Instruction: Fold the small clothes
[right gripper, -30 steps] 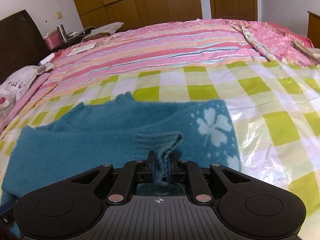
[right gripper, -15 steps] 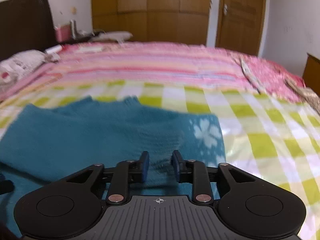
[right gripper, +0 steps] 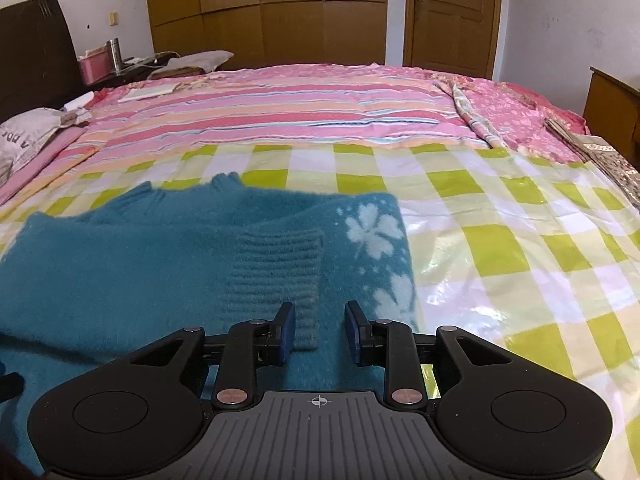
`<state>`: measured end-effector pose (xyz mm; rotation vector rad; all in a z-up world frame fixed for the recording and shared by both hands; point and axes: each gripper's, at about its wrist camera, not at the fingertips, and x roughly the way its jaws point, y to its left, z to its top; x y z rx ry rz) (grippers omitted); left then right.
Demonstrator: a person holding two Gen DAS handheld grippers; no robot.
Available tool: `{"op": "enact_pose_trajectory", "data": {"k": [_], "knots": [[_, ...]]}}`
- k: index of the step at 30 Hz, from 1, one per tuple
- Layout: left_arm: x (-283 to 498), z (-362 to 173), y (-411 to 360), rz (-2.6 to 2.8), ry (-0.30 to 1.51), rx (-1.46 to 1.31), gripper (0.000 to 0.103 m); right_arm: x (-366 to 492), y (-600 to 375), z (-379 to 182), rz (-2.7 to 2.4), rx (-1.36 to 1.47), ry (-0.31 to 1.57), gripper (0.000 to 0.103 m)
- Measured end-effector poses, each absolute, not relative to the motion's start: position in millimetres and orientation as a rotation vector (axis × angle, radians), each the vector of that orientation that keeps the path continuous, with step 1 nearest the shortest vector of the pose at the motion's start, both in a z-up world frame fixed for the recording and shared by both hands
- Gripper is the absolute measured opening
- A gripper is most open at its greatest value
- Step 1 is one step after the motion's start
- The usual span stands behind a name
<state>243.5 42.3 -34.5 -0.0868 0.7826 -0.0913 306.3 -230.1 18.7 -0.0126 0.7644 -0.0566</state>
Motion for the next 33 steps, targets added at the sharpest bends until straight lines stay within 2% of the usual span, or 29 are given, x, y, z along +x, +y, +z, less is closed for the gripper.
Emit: {"op": "enact_pose_trajectory", "data": {"k": [25, 29, 33], "knots": [[240.7, -37.6, 31.0, -0.07, 0.799, 0.003, 0.053, 281.7, -232.8, 15.4, -0.035, -0.024, 0.797, 0.028], [240.0, -37.3, 30.8, -0.07, 0.801, 0.005, 0.053, 272.4, -232.8, 17.6, -0.019, -0.02, 0.809, 0.033], [236.0, -33.4, 32.5, -0.069, 0.808, 0.0, 0.054, 252.3, -233.6, 22.0, -0.009, -0.017, 0.813, 0.033]]}}
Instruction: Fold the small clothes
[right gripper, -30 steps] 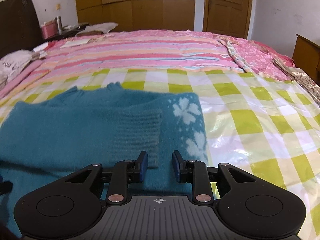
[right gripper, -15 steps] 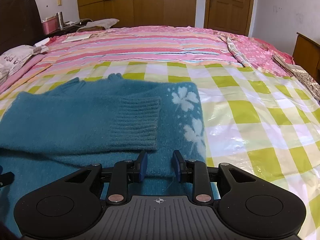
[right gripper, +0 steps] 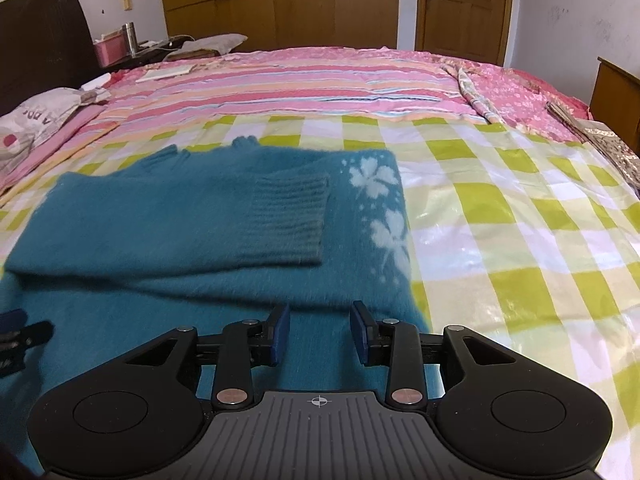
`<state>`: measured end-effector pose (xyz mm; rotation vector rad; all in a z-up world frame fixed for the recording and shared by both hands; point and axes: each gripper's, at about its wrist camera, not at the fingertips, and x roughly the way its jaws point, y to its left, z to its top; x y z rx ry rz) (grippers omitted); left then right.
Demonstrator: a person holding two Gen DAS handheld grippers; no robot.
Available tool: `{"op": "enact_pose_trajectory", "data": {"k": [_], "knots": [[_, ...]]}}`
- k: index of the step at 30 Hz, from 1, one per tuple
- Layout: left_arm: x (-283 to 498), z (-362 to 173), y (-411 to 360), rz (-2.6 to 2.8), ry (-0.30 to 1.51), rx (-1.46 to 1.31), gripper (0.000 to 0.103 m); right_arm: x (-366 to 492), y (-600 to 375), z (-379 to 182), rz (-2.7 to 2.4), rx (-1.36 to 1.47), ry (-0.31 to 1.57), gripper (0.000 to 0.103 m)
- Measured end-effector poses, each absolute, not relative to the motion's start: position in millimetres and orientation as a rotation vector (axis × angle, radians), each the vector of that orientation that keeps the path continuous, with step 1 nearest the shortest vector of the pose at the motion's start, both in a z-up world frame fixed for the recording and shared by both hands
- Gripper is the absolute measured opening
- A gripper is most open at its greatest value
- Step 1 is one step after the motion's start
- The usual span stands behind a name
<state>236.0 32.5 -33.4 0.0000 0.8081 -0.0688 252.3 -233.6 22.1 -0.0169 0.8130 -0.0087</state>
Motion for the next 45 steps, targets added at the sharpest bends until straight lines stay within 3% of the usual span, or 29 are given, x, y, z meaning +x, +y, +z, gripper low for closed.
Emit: {"op": "enact_pose_trajectory", "data": {"k": [17, 21, 25, 45], "knots": [[128.6, 1.4, 47.5, -0.018, 0.849, 0.054, 0.054, 127.4, -237.3, 65.0, 0.077, -0.089, 0.731, 0.034], [107.0, 10.2, 46.2, -0.016, 0.837, 0.085, 0.054, 94.5, -235.1, 75.7, 0.088, -0.108, 0.681, 0.041], [86.8, 10.6, 50.8, -0.021, 0.83, 0.099, 0.054, 65.0, -233.2, 79.6, 0.096, -0.137, 0.662, 0.041], [40.2, -28.3, 120.6, -0.16, 0.892, -0.058, 0.057, 2.9, -267.7, 28.7, 0.066, 0.02, 0.828, 0.045]]}}
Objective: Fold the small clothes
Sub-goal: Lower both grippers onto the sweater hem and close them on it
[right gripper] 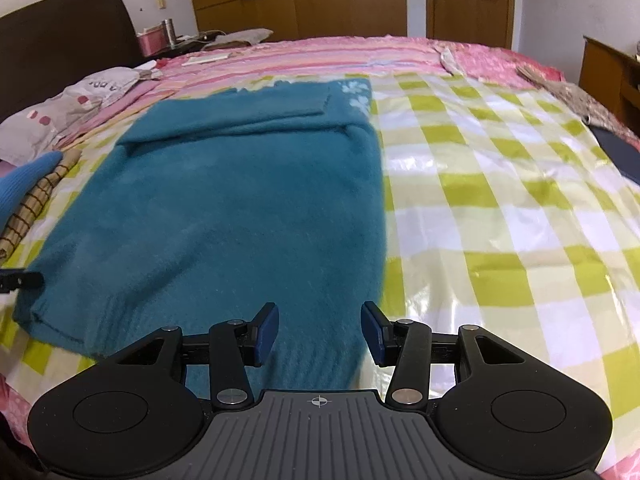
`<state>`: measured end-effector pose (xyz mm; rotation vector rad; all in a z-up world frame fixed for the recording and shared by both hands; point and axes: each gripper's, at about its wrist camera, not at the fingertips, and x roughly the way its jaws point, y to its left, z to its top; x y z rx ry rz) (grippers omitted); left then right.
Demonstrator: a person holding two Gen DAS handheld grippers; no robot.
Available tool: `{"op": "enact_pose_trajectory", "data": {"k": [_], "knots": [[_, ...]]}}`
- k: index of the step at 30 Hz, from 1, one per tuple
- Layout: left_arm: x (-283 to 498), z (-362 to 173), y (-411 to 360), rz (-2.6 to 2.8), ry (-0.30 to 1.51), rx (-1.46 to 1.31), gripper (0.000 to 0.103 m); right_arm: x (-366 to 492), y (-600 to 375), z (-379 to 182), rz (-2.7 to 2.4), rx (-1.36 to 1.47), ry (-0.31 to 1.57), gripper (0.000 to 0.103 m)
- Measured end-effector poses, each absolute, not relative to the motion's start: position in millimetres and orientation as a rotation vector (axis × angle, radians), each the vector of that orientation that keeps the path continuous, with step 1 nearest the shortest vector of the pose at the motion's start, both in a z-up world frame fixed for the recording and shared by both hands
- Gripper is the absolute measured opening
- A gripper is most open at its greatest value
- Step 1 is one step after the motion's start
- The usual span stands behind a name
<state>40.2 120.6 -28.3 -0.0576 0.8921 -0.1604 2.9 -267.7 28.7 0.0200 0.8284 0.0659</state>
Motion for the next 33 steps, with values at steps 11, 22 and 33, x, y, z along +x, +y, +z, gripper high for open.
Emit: {"op": "enact_pose_trajectory", "data": {"k": [11, 22, 33], "knots": [[39.3, -31.8, 127.6, -0.229, 0.927, -0.139, 0.061, 15.4, -300.8, -3.5, 0.138, 0.216, 0.912, 0.05], [47.6, -33.0, 131.4, -0.284, 0.939, -0.201, 0.061, 21.1, -309.2, 5.9, 0.259, 0.365, 0.907, 0.051], [60.3, -29.8, 126.2, -0.282, 0.937, -0.232, 0.061, 27.7, -320.7, -0.5, 0.305, 0.468, 0.901, 0.051]]}}
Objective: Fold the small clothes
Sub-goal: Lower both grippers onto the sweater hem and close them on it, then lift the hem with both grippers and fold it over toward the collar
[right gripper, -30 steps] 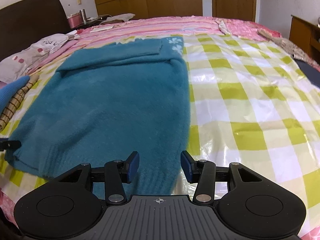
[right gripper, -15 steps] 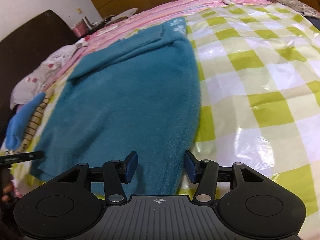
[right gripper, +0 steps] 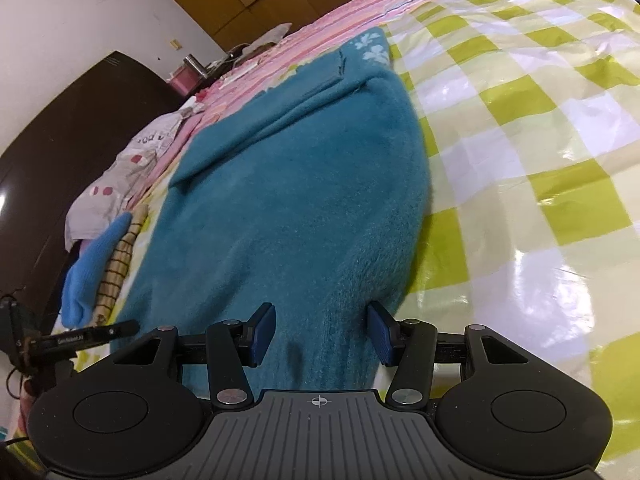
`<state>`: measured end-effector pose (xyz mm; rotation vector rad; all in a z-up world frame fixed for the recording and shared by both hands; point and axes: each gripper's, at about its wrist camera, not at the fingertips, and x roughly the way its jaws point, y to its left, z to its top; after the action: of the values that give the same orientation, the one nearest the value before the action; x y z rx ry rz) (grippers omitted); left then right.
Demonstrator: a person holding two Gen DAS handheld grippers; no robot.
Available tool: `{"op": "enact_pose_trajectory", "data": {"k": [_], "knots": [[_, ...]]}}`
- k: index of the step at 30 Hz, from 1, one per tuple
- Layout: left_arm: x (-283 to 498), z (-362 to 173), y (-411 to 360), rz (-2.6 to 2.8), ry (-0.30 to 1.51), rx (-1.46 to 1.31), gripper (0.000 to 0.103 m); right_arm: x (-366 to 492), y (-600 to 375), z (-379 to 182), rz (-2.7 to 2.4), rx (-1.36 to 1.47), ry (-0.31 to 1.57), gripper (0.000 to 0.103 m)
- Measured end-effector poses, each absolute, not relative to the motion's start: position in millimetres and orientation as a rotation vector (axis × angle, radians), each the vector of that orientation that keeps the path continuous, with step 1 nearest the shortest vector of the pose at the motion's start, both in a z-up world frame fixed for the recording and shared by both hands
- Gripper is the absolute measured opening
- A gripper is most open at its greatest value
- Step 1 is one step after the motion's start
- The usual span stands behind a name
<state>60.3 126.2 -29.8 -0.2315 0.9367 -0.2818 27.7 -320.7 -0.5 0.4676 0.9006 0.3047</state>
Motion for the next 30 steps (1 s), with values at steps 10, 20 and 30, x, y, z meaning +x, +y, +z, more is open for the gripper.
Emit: {"op": "enact_pose_trajectory", "data": {"k": [10, 20, 30], "knots": [[68.2, -33.1, 116.8, -0.23, 0.932, -0.194, 0.033, 38.0, -322.0, -7.6, 0.226, 0.499, 0.929, 0.015], [36.9, 2.1, 130.9, -0.349, 0.825, -0.358, 0.015, -3.1, -326.0, 18.1, 0.341, 0.691, 0.796, 0.01], [-0.9, -3.5, 143.1, -0.353, 0.874, -0.417, 0.015, -40.3, -337.3, 20.2, 0.339, 0.745, 0.813, 0.01]]}}
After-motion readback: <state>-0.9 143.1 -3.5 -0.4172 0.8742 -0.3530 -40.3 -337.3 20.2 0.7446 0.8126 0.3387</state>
